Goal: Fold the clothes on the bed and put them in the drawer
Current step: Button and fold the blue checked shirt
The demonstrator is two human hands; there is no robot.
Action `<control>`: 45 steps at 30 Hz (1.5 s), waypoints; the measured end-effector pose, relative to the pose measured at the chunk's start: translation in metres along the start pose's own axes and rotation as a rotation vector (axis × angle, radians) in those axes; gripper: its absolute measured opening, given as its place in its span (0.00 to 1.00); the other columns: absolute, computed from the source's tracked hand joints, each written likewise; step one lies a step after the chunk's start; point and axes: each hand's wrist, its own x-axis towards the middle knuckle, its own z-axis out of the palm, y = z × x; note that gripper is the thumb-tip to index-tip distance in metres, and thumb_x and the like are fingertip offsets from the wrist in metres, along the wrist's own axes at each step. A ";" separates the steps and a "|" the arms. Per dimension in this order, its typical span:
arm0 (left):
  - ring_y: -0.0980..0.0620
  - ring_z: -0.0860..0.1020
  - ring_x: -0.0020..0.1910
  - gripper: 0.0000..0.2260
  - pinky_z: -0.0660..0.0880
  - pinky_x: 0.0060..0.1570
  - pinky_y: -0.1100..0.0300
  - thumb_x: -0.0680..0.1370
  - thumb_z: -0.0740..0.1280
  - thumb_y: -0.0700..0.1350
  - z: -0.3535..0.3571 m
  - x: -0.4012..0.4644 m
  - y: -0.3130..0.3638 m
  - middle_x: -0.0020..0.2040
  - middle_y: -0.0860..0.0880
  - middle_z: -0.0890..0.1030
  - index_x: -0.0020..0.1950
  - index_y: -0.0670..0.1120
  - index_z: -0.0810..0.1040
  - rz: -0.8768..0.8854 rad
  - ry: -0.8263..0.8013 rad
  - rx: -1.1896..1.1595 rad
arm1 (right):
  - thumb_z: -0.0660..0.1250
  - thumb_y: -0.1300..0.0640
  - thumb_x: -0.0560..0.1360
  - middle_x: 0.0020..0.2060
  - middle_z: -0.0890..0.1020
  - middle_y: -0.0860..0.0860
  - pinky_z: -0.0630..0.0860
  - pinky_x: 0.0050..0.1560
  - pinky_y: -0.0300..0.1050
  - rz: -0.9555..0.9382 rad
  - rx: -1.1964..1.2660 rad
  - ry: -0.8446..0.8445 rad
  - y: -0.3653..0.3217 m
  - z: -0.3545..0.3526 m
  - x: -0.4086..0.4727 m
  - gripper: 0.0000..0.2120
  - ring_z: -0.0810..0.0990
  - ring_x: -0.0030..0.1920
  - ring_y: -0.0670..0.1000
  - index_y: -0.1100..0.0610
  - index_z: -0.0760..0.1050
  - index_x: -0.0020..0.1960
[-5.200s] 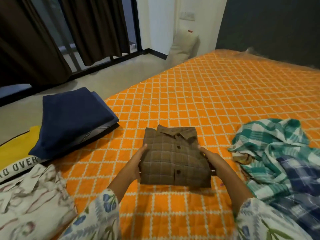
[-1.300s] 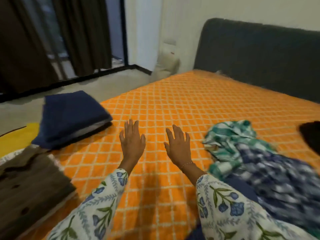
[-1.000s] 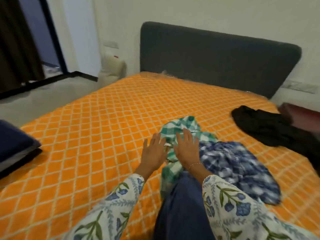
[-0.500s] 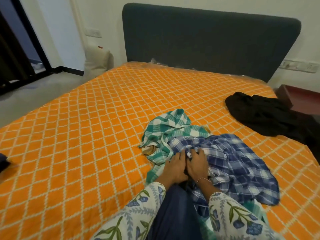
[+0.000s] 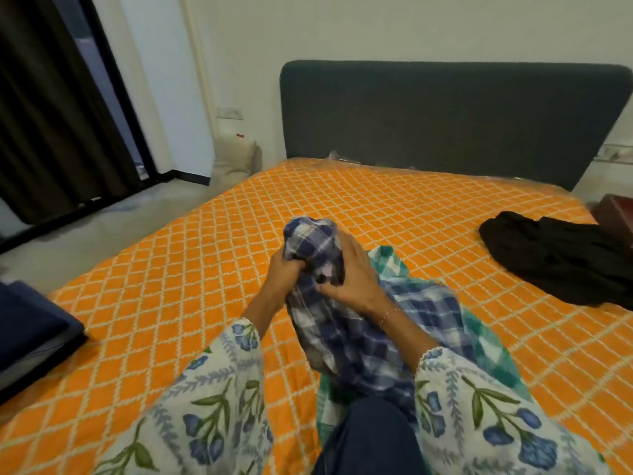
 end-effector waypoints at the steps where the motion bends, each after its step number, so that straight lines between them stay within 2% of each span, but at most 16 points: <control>1: 0.48 0.77 0.41 0.13 0.74 0.37 0.57 0.76 0.57 0.29 -0.018 0.002 0.013 0.41 0.49 0.78 0.52 0.43 0.74 -0.012 0.015 -0.010 | 0.65 0.29 0.60 0.78 0.41 0.50 0.49 0.74 0.62 0.043 -0.101 -0.030 0.004 0.005 0.002 0.57 0.41 0.77 0.54 0.47 0.37 0.77; 4: 0.48 0.77 0.37 0.14 0.74 0.38 0.55 0.77 0.56 0.28 -0.060 0.002 0.043 0.38 0.47 0.78 0.46 0.44 0.76 0.001 -0.012 -0.061 | 0.64 0.24 0.57 0.78 0.45 0.51 0.50 0.72 0.63 0.116 -0.007 -0.064 -0.002 0.016 0.002 0.61 0.45 0.77 0.54 0.47 0.38 0.77; 8: 0.50 0.77 0.33 0.17 0.75 0.35 0.59 0.75 0.55 0.26 -0.098 -0.007 0.072 0.32 0.49 0.79 0.44 0.46 0.75 -0.010 -0.012 -0.140 | 0.68 0.63 0.75 0.63 0.77 0.56 0.72 0.58 0.47 0.099 0.391 0.086 -0.050 0.039 0.027 0.22 0.74 0.64 0.57 0.56 0.69 0.68; 12: 0.50 0.78 0.38 0.14 0.77 0.37 0.59 0.74 0.60 0.28 -0.159 -0.029 0.092 0.42 0.46 0.79 0.51 0.45 0.74 -0.007 0.005 0.035 | 0.61 0.67 0.77 0.57 0.80 0.61 0.73 0.57 0.56 0.059 0.424 0.108 -0.109 0.062 0.050 0.15 0.77 0.58 0.61 0.61 0.76 0.61; 16: 0.45 0.81 0.51 0.22 0.78 0.54 0.51 0.76 0.67 0.53 -0.243 -0.051 0.102 0.53 0.43 0.82 0.64 0.41 0.75 -0.071 -0.039 -0.160 | 0.61 0.71 0.73 0.52 0.81 0.63 0.72 0.49 0.51 -0.074 0.454 0.057 -0.156 0.077 0.066 0.12 0.77 0.54 0.64 0.65 0.77 0.53; 19: 0.43 0.82 0.48 0.30 0.78 0.50 0.52 0.75 0.57 0.67 -0.279 -0.058 0.111 0.50 0.41 0.83 0.51 0.42 0.84 -0.048 0.174 -0.414 | 0.61 0.66 0.67 0.47 0.79 0.64 0.68 0.43 0.43 -0.212 0.439 -0.118 -0.186 0.073 0.075 0.13 0.78 0.51 0.63 0.66 0.75 0.50; 23: 0.46 0.81 0.36 0.11 0.79 0.39 0.56 0.79 0.64 0.49 -0.283 -0.075 0.119 0.44 0.41 0.80 0.47 0.43 0.79 -0.166 0.164 -0.201 | 0.68 0.68 0.72 0.64 0.72 0.57 0.75 0.59 0.43 -0.150 0.489 -0.689 -0.228 0.043 0.080 0.32 0.73 0.64 0.55 0.55 0.62 0.72; 25: 0.48 0.79 0.35 0.02 0.78 0.34 0.60 0.78 0.66 0.40 -0.274 -0.079 0.117 0.40 0.43 0.79 0.47 0.42 0.77 -0.114 0.260 -0.044 | 0.66 0.71 0.73 0.61 0.74 0.57 0.77 0.54 0.42 -0.089 0.563 -0.865 -0.239 0.036 0.079 0.30 0.74 0.60 0.54 0.55 0.64 0.71; 28: 0.52 0.77 0.31 0.08 0.74 0.25 0.65 0.76 0.65 0.32 -0.251 -0.087 0.108 0.30 0.49 0.79 0.40 0.43 0.76 0.004 0.400 -0.093 | 0.63 0.73 0.74 0.56 0.76 0.59 0.77 0.51 0.43 0.097 0.712 -0.683 -0.250 0.043 0.076 0.26 0.75 0.55 0.55 0.61 0.66 0.70; 30: 0.52 0.78 0.30 0.06 0.75 0.27 0.63 0.76 0.63 0.30 -0.241 -0.089 0.098 0.34 0.46 0.78 0.44 0.41 0.75 0.032 0.412 -0.147 | 0.65 0.74 0.73 0.66 0.72 0.59 0.71 0.58 0.45 0.219 0.593 -0.463 -0.247 0.049 0.082 0.27 0.70 0.66 0.57 0.65 0.66 0.70; 33: 0.47 0.76 0.34 0.09 0.76 0.27 0.61 0.74 0.61 0.28 -0.242 -0.088 0.090 0.37 0.43 0.77 0.43 0.41 0.75 0.042 0.421 -0.157 | 0.68 0.69 0.74 0.72 0.64 0.56 0.68 0.63 0.47 0.373 0.312 -0.502 -0.245 0.036 0.086 0.12 0.63 0.72 0.57 0.67 0.74 0.57; 35: 0.47 0.77 0.35 0.09 0.76 0.28 0.62 0.74 0.61 0.28 -0.241 -0.090 0.089 0.38 0.43 0.78 0.47 0.41 0.75 0.045 0.409 -0.130 | 0.68 0.63 0.76 0.65 0.70 0.55 0.72 0.58 0.47 0.313 -0.042 -0.509 -0.244 0.022 0.085 0.05 0.71 0.64 0.54 0.65 0.73 0.44; 37: 0.48 0.77 0.35 0.10 0.76 0.32 0.60 0.75 0.62 0.30 -0.241 -0.090 0.089 0.38 0.45 0.78 0.50 0.42 0.75 0.044 0.383 -0.097 | 0.66 0.57 0.77 0.57 0.75 0.54 0.73 0.49 0.43 0.180 -0.380 -0.445 -0.246 0.012 0.084 0.12 0.71 0.52 0.51 0.66 0.77 0.53; 39: 0.49 0.76 0.35 0.06 0.74 0.34 0.60 0.76 0.63 0.33 -0.242 -0.089 0.092 0.36 0.46 0.78 0.47 0.42 0.76 0.065 0.308 -0.045 | 0.66 0.58 0.77 0.54 0.81 0.55 0.73 0.54 0.43 0.014 -0.500 -0.365 -0.247 0.010 0.085 0.12 0.74 0.48 0.52 0.62 0.79 0.58; 42: 0.53 0.70 0.30 0.13 0.69 0.33 0.62 0.80 0.62 0.50 -0.243 -0.090 0.113 0.31 0.49 0.71 0.38 0.46 0.74 -0.006 0.116 0.279 | 0.62 0.74 0.71 0.29 0.78 0.51 0.75 0.44 0.38 -0.148 -0.069 -0.240 -0.237 0.010 0.089 0.12 0.75 0.36 0.50 0.63 0.79 0.35; 45: 0.52 0.76 0.24 0.18 0.72 0.33 0.60 0.82 0.56 0.55 -0.241 -0.089 0.137 0.31 0.46 0.75 0.39 0.45 0.73 -0.281 -0.104 0.719 | 0.57 0.79 0.70 0.31 0.76 0.51 0.71 0.36 0.26 -0.307 0.198 -0.250 -0.247 0.004 0.078 0.19 0.74 0.35 0.45 0.58 0.73 0.31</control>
